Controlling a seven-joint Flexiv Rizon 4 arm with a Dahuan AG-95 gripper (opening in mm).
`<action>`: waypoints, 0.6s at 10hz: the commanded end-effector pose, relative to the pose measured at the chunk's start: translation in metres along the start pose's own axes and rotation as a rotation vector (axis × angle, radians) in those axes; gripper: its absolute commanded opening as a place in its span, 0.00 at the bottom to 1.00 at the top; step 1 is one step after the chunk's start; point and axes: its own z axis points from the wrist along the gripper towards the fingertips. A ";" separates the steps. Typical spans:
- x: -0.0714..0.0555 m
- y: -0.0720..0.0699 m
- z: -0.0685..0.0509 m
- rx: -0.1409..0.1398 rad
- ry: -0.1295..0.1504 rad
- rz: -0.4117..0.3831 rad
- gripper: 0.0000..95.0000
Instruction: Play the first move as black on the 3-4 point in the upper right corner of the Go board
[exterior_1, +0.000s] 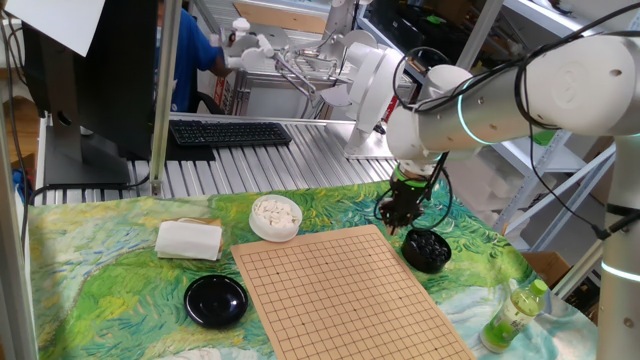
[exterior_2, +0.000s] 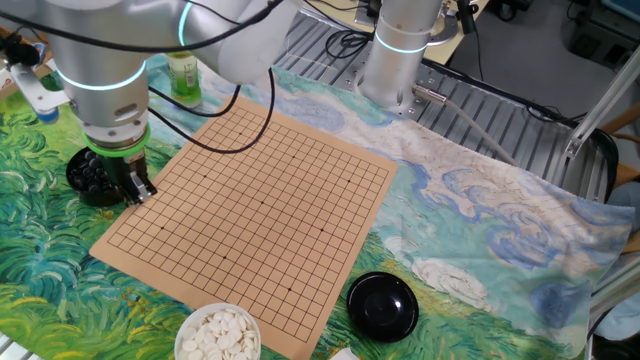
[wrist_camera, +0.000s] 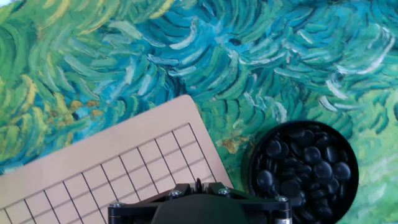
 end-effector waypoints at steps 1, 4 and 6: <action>-0.003 0.001 0.000 0.013 0.048 -0.035 0.00; -0.003 0.001 0.000 0.011 0.068 -0.045 0.00; -0.003 0.001 0.000 -0.005 0.070 -0.044 0.00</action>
